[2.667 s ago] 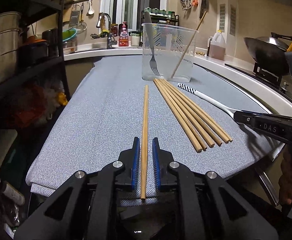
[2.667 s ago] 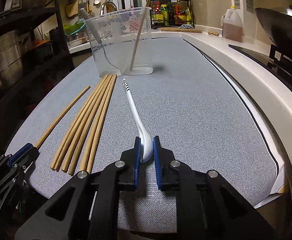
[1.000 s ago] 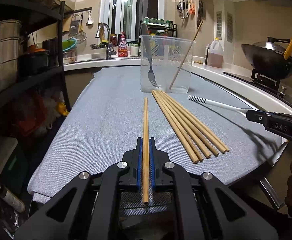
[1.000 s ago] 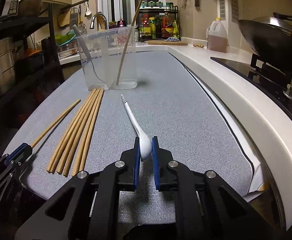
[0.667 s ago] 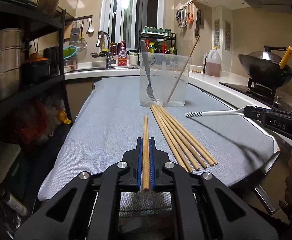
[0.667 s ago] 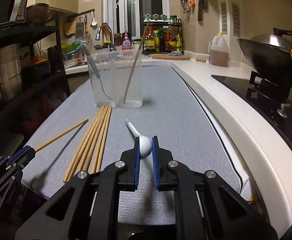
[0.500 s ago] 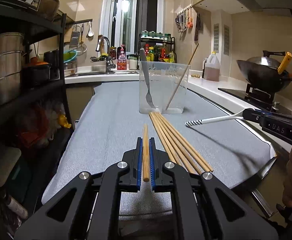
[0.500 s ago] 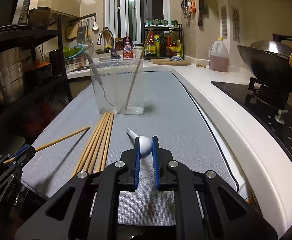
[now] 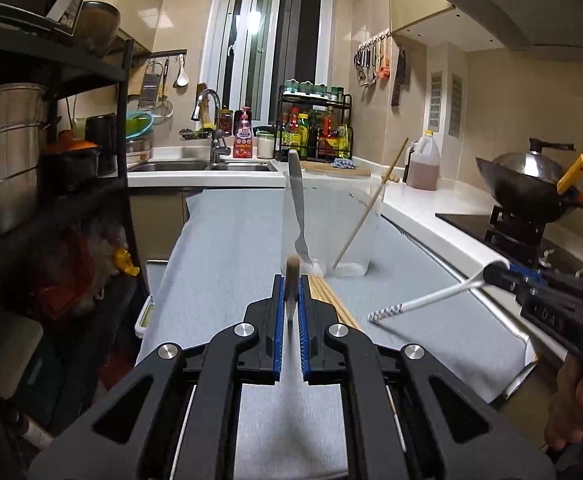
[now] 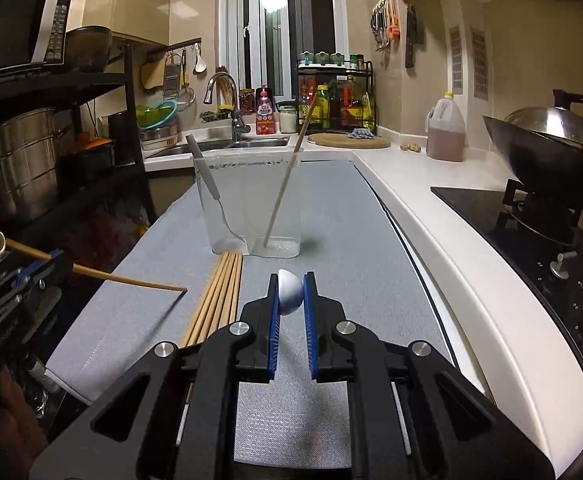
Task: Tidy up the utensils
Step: 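Lift the chopstick with the left tool while the right tool carries the spoon to the container, then open the left tool over the container while the right tool drops the spoon in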
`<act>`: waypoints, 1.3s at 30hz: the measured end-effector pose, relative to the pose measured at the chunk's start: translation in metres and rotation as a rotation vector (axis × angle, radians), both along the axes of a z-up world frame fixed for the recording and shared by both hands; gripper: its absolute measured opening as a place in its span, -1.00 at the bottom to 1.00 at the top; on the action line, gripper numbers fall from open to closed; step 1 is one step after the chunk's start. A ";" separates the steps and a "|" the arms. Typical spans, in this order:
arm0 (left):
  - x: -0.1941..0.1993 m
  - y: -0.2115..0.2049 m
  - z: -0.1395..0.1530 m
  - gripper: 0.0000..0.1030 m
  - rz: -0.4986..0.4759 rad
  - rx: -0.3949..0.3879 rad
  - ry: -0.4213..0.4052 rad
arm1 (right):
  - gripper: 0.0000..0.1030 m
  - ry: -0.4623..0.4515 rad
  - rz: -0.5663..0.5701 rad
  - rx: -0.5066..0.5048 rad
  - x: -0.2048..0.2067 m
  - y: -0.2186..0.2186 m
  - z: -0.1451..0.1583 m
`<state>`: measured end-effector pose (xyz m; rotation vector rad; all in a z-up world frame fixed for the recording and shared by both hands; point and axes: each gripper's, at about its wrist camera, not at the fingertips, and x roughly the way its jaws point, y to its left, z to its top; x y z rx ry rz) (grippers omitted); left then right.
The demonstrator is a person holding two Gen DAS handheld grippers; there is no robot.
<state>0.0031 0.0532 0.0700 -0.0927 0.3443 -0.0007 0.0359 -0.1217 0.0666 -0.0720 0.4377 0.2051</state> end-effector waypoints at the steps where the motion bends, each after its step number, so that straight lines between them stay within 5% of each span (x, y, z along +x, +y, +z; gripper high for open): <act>1: 0.005 0.003 0.006 -0.87 -0.006 -0.009 0.001 | -0.77 0.007 0.004 0.002 0.003 0.001 0.002; 13: 0.061 0.034 0.050 -0.87 -0.060 -0.102 0.067 | -0.77 0.034 0.064 -0.020 0.037 0.023 0.041; 22: 0.082 0.040 0.089 -0.87 -0.086 -0.102 0.100 | -0.78 0.017 0.069 -0.029 0.060 0.030 0.072; 33: 0.118 0.024 0.189 -0.87 -0.170 -0.102 -0.001 | -0.78 -0.154 0.078 0.041 0.091 0.028 0.174; 39: 0.164 0.012 0.200 -0.87 -0.160 -0.080 -0.001 | -0.78 -0.207 0.051 0.029 0.133 0.037 0.188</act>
